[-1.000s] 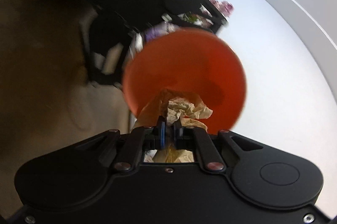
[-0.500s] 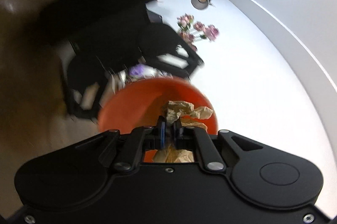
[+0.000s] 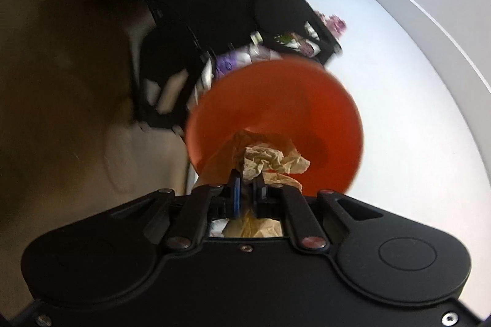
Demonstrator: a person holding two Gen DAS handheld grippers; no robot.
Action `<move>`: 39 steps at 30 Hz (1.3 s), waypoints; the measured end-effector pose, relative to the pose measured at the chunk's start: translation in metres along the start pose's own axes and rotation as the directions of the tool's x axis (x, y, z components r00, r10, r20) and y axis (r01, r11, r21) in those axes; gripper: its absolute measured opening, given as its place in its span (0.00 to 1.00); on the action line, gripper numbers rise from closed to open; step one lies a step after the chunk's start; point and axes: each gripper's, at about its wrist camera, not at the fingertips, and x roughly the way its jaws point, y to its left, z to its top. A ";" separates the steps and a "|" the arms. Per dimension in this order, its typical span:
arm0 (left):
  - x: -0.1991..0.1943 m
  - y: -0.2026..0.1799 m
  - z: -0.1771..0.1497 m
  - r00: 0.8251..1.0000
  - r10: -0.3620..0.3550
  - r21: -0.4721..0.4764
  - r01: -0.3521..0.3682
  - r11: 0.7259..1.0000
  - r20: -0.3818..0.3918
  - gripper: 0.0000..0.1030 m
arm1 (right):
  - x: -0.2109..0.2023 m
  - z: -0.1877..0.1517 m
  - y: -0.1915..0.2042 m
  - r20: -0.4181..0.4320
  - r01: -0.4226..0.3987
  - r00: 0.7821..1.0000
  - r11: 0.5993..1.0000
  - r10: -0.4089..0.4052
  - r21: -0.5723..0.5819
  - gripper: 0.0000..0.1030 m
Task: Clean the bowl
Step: 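Wipe the cloth around the bowl interior with the right tool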
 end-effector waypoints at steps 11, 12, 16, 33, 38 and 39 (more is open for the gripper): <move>0.001 -0.001 -0.002 1.000 0.000 0.000 0.000 1.000 0.000 0.95 | 0.039 -0.029 -0.002 0.019 0.097 0.995 0.995 -0.098 0.037 0.08; 0.001 -0.001 -0.002 1.000 0.000 0.000 0.000 1.000 0.000 0.95 | 0.043 -0.035 0.000 0.014 0.103 0.995 0.994 -0.104 0.033 0.08; 0.002 -0.001 -0.004 1.000 0.000 0.000 0.000 1.000 0.000 0.95 | 0.061 -0.057 0.005 -0.003 0.127 0.992 0.992 -0.127 0.025 0.08; 0.002 -0.001 -0.011 1.000 -0.010 -0.003 0.010 1.000 0.008 0.95 | 0.108 -0.118 0.050 -0.019 0.021 1.000 1.000 -0.021 -0.015 0.08; 0.002 0.000 -0.014 1.000 -0.010 -0.004 0.010 1.000 0.009 0.95 | 0.114 -0.127 0.066 0.056 0.010 0.998 1.000 -0.010 -0.005 0.08; 0.002 0.000 -0.015 1.000 -0.010 -0.004 0.010 1.000 0.009 0.95 | 0.116 -0.129 0.067 0.064 0.018 0.998 1.000 -0.018 -0.003 0.08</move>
